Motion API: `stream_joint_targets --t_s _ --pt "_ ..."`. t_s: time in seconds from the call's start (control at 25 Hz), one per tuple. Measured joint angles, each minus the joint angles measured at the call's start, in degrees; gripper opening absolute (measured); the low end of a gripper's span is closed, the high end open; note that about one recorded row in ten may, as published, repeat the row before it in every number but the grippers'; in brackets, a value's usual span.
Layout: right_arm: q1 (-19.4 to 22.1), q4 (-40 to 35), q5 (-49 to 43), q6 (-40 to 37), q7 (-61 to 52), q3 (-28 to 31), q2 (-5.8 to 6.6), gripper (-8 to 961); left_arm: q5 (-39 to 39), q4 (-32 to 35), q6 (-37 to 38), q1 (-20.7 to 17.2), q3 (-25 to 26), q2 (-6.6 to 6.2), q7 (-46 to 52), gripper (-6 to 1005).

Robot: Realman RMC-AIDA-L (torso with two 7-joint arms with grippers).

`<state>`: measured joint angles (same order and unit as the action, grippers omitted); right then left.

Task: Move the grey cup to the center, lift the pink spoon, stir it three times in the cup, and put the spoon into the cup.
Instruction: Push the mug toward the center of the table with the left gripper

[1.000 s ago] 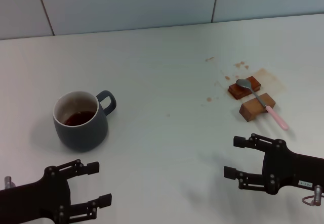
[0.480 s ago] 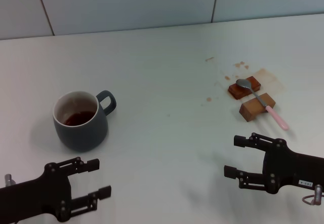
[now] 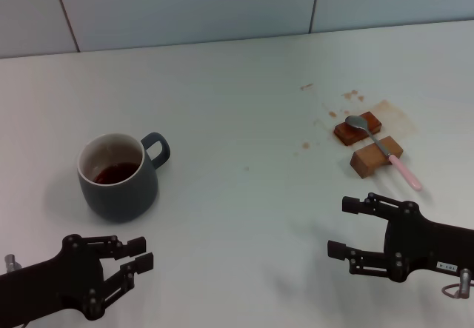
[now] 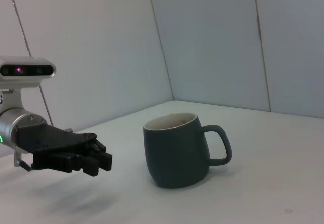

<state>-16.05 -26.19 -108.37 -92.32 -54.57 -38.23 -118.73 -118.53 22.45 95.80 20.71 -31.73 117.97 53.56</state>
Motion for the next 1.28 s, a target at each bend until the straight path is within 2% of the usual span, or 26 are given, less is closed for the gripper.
stream_joint_targets --t_s 0.4,0.56,0.64,0.72,0.76,0.8,0.92,1.04,1.28 --pt "-0.1 -0.1 0.0 0.1 0.0 0.0 -0.01 819 0.9 -0.1 1.8 0.3 0.8 0.15 -0.1 10" --pt "-0.2 -0.2 0.1 0.2 0.0 0.1 -0.07 819 4.7 -0.2 3.4 0.4 1.9 0.16 -1.2 5" --pt "-0.2 -0.2 0.2 0.4 0.0 0.2 -0.08 819 11.1 -1.0 4.0 0.0 2.9 0.31 -5.0 2" --pt "-0.2 -0.2 0.3 0.5 0.0 0.2 -0.09 819 13.8 -1.7 3.5 -0.3 3.5 0.39 -7.1 -1" --pt "-0.3 -0.2 0.4 0.6 0.0 0.3 -0.09 819 18.4 -3.8 0.4 -0.7 6.7 0.43 -12.8 -2" --pt "-0.3 -0.2 0.4 0.7 0.0 0.5 -0.09 819 18.9 -4.1 -0.1 -0.7 7.1 0.43 -13.6 -1" --pt "-0.6 -0.2 0.4 0.7 0.1 1.0 -0.09 819 23.0 -8.6 -6.5 -1.3 13.8 0.51 -24.3 0" --pt "-0.9 -0.2 0.4 1.0 0.5 1.4 -0.1 819 24.8 -13.3 -10.7 -1.6 20.1 0.57 -35.9 2" --pt "-1.4 -0.1 0.4 2.2 0.6 1.6 -0.1 819 25.2 -22.5 -16.4 -1.7 29.0 0.83 -59.0 5"
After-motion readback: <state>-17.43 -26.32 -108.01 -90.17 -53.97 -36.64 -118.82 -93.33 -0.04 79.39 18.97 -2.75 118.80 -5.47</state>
